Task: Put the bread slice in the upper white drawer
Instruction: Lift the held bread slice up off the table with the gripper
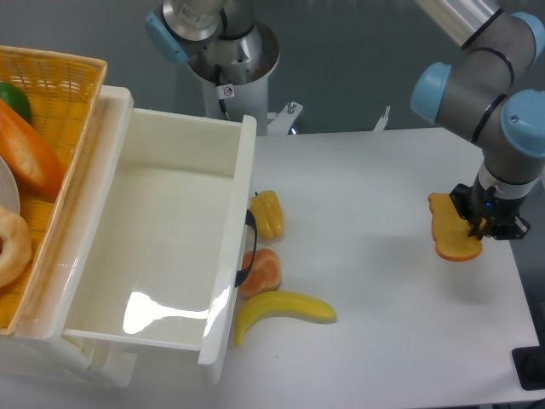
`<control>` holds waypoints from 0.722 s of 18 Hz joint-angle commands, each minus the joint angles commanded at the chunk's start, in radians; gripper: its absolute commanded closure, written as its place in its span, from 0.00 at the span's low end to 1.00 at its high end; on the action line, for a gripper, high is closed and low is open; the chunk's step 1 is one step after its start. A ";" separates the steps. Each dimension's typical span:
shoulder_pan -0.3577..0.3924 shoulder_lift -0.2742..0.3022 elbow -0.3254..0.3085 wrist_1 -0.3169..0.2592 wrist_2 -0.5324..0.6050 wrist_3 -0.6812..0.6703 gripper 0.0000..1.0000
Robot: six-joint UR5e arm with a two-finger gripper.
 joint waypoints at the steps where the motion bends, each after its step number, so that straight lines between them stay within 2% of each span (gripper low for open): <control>1: -0.002 -0.003 0.000 0.003 -0.003 -0.002 1.00; 4: -0.017 0.014 0.000 0.003 -0.020 -0.005 1.00; 8: -0.061 0.060 -0.002 -0.002 -0.046 -0.109 1.00; 13: -0.120 0.182 -0.009 -0.112 -0.089 -0.218 1.00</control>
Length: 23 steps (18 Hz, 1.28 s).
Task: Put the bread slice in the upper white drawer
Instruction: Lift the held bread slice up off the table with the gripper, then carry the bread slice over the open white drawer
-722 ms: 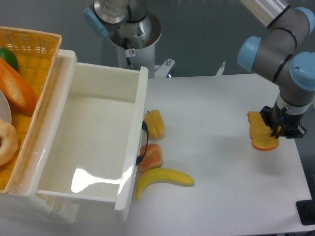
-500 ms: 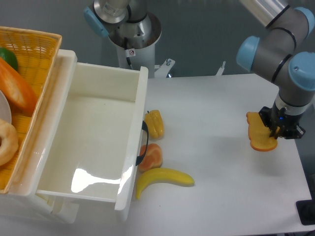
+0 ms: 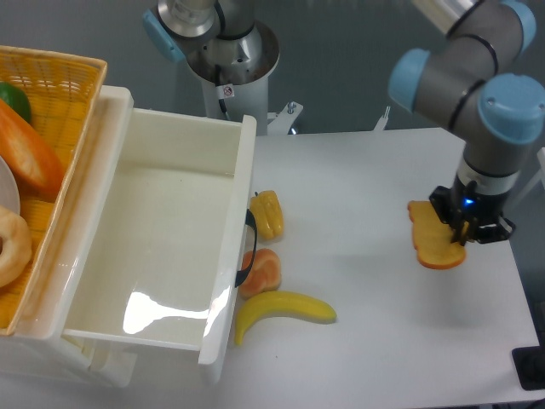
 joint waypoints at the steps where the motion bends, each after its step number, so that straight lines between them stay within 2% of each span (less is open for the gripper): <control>1: -0.015 0.025 -0.002 -0.014 -0.020 -0.035 1.00; 6: -0.127 0.121 -0.028 -0.069 -0.046 -0.203 1.00; 10: -0.192 0.206 -0.051 -0.144 -0.092 -0.238 1.00; 16: -0.308 0.289 -0.055 -0.151 -0.126 -0.413 1.00; 19: -0.353 0.275 -0.055 -0.143 -0.124 -0.488 1.00; 23: -0.410 0.221 -0.058 -0.132 -0.115 -0.526 1.00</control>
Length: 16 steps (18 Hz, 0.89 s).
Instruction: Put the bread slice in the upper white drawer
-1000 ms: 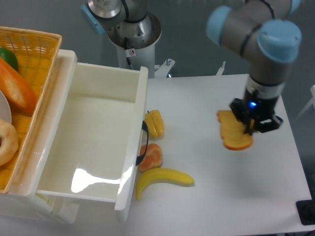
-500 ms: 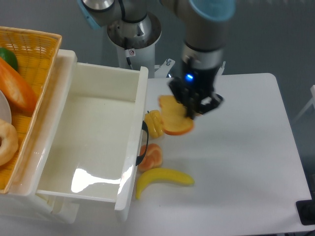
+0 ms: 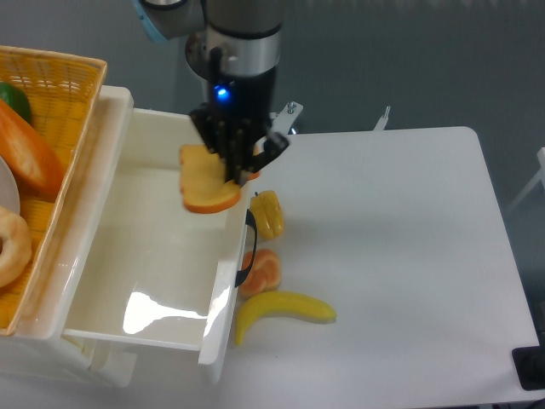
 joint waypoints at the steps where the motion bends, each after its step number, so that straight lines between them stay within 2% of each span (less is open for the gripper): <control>1: -0.011 -0.005 -0.002 0.000 -0.002 0.000 0.97; 2: -0.021 -0.005 -0.008 0.000 -0.009 -0.002 0.78; 6: -0.045 0.000 -0.029 0.000 -0.011 -0.002 0.31; 7: -0.046 0.000 -0.029 0.000 -0.008 -0.002 0.06; 8: -0.048 -0.002 -0.029 0.000 -0.003 -0.002 0.00; 13: -0.039 0.000 -0.043 0.002 -0.002 0.003 0.00; 14: -0.022 0.001 -0.043 0.012 -0.005 0.000 0.00; 16: 0.067 0.009 -0.040 0.058 -0.011 -0.011 0.00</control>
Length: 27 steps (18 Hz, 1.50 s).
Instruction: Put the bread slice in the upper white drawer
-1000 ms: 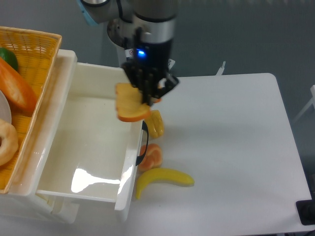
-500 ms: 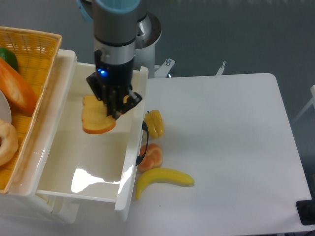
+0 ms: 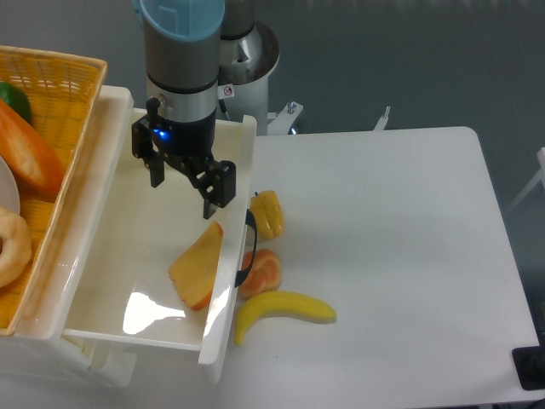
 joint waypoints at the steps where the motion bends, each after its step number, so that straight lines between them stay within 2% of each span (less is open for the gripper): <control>1: 0.020 0.000 0.002 0.000 0.008 -0.011 0.00; 4: 0.103 0.000 -0.028 0.008 0.021 -0.002 0.00; 6: 0.141 -0.012 -0.034 0.017 0.079 0.030 0.00; 8: 0.177 -0.041 -0.037 0.015 0.185 0.116 0.00; 10: 0.220 -0.079 -0.038 0.048 0.242 0.164 0.00; 15: 0.321 -0.178 -0.040 0.055 0.250 0.268 0.00; 18: 0.350 -0.242 -0.038 0.055 0.250 0.400 0.00; 20: 0.364 -0.277 -0.035 0.078 0.250 0.480 0.00; 27: 0.361 -0.331 -0.035 0.149 0.235 0.494 0.00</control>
